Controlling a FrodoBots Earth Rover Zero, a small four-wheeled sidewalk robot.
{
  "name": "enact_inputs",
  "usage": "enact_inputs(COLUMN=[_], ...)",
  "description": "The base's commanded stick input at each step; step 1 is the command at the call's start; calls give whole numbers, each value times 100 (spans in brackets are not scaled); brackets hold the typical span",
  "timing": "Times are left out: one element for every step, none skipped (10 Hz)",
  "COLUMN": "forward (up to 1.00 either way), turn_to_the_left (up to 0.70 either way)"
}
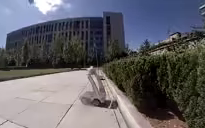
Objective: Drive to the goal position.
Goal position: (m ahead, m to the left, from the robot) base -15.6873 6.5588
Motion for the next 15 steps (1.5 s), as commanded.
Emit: enact_inputs(forward=[-68,-67,-62,-61,-61,-29,0,0,0,0,0,32,70,70,70], turn_to_the_left=[1,1,1,1,1,1,0,0,0,0,0,16,36,36,36])
